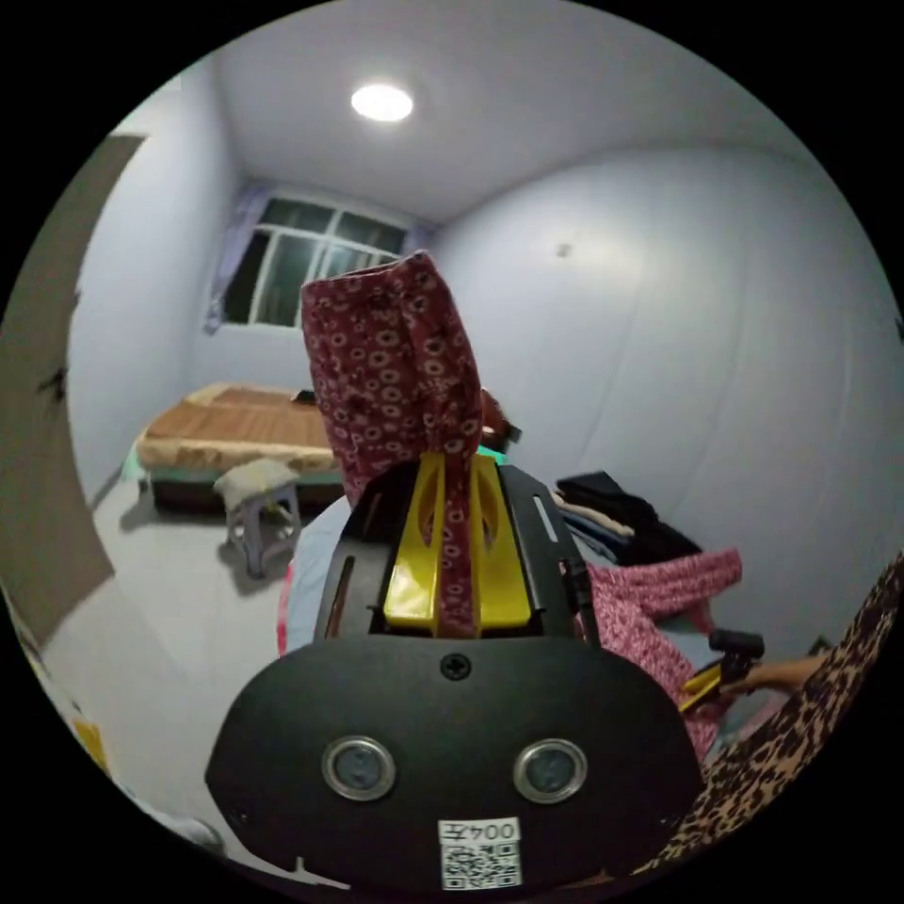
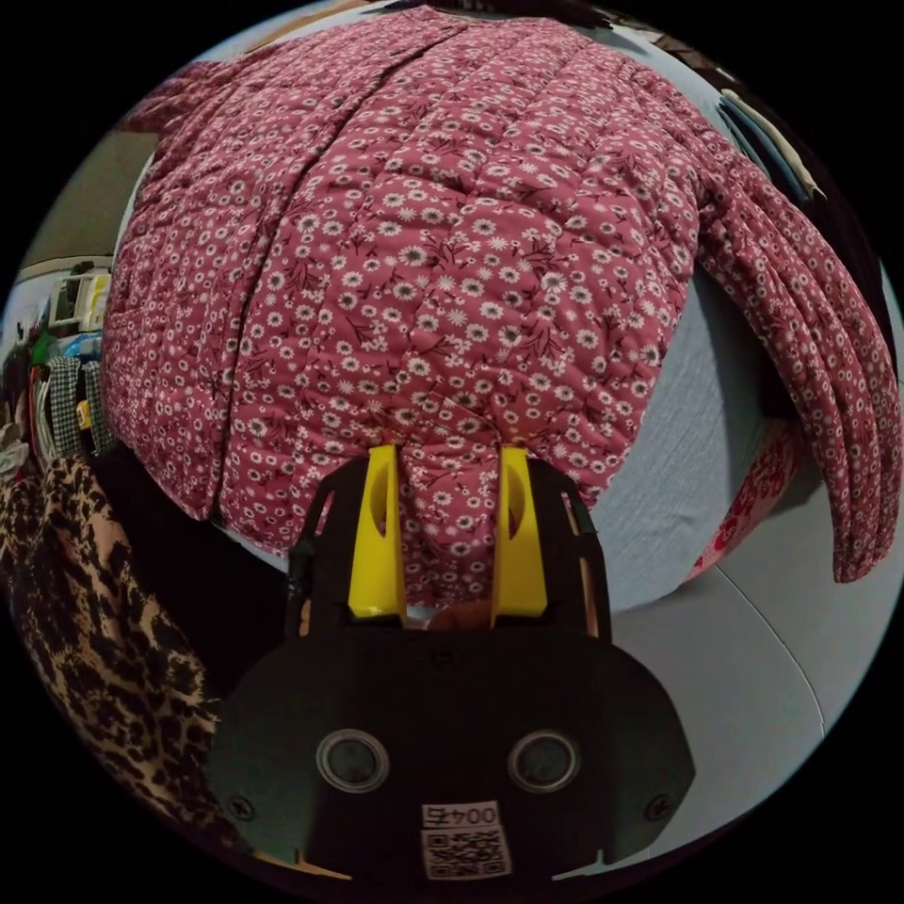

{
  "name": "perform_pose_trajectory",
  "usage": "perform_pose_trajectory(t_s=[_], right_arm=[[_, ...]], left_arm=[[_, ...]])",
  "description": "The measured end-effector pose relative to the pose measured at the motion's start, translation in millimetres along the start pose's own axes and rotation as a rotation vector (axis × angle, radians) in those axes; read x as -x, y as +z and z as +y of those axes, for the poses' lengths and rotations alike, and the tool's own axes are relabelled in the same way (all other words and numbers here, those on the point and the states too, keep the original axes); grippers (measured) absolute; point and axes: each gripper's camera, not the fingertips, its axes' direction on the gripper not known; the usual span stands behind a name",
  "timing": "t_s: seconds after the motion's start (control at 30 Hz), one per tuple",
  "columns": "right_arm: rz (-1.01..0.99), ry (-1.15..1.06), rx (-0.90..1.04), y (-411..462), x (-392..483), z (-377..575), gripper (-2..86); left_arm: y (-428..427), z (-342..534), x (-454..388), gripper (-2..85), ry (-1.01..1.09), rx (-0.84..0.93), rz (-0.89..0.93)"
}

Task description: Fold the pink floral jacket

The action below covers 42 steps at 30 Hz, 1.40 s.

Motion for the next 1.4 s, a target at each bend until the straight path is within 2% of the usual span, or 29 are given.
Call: perform_pose_trajectory(t_s=[0.13,0.2,0.3,0.47,0.63,0.73,0.83,1.13,1.2,1.3,1.37,1.4], right_arm=[[-0.007,-0.005,-0.071,3,-8,20,14.7],[-0.016,-0.004,-0.104,4,-12,29,14.7],[-0.042,0.009,-0.16,6,-22,45,14.6],[-0.143,0.038,-0.252,6,-42,75,13.9],[-0.564,0.255,-0.651,-27,-99,102,13.2],[-0.591,0.297,-0.742,-43,-118,73,13.9],[-0.651,0.336,-0.773,-53,-137,32,15.1],[-0.716,0.545,-0.667,-44,-172,-45,15.5],[-0.7,0.536,-0.658,-45,-168,-50,13.9],[-0.683,0.475,-0.644,-60,-156,-56,7.0],[-0.658,0.391,-0.757,-90,-142,-47,5.0],[-0.585,0.306,-0.846,-116,-129,-35,4.6]], left_arm=[[69,-21,-104,8.4,0.166,0.119,0.196],[77,-20,-130,9.3,0.187,0.111,0.202],[89,-5,-140,10.5,0.137,0.174,0.16],[106,63,-124,11.9,0.018,0.394,-0.034],[127,128,-124,12.4,-0.051,0.502,-0.22],[153,147,-131,13.0,-0.049,0.552,-0.228],[181,157,-144,13.5,0.011,0.598,-0.233],[235,161,-163,13.4,0.1,0.632,-0.222],[244,162,-164,13.0,0.101,0.641,-0.224],[250,159,-163,11.6,0.079,0.635,-0.247],[249,152,-166,10.3,0.104,0.618,-0.266],[247,148,-166,9.5,0.117,0.608,-0.28]])
